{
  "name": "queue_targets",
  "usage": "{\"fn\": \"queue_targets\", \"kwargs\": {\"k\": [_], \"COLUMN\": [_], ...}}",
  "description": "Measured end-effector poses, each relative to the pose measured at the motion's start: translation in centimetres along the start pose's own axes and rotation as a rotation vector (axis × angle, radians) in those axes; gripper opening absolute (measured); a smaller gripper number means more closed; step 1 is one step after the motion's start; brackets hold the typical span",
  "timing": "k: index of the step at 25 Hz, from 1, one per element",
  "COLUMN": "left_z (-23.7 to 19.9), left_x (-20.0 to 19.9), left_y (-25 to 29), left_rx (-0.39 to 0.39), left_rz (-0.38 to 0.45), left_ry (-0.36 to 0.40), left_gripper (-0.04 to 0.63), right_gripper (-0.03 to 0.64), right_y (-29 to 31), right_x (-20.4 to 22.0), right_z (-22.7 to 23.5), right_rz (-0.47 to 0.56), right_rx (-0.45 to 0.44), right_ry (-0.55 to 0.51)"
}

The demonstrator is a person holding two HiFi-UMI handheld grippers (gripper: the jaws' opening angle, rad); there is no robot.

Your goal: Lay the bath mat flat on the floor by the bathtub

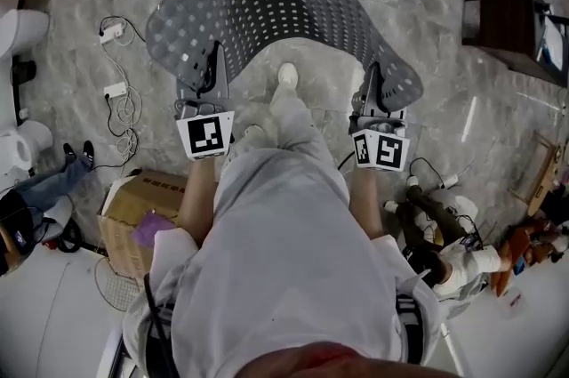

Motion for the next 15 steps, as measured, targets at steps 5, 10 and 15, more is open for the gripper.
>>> {"fn": "queue_targets", "kwargs": {"k": [5,10,15], "left_z": [-0.3,-0.2,-0.8], "left_x": [0.0,3.1,3.7], "left_y": [0.0,1.4,0.9], "left_rx": [-0.024,0.001,0.001], "left_rz": [0.020,0.021,0.055], "left_ry": [-0.021,-0.014,-0.018], "left_gripper": [0.017,0.017,0.015], "right_gripper": [0.017,0.017,0.017], "right_y": [0.2,1.7,0.8], "right_x": [-0.2,2.1,1.6], "right_z": [0.2,0.9,0.6], "right_rz": [0.006,-0.001,0.022], "right_rx": [-0.013,-0.017,-0.042], "right_ry": [-0.009,-0.025,-0.082]}}
Point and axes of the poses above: the fingertips, and each gripper's own axes: y forward along the fingers, z to its right, x out of its underside, the point moved 5 cm from there along -y, backward along the fingers, and after that the axes turned 13 degrees about y, right-handed, at the moved point
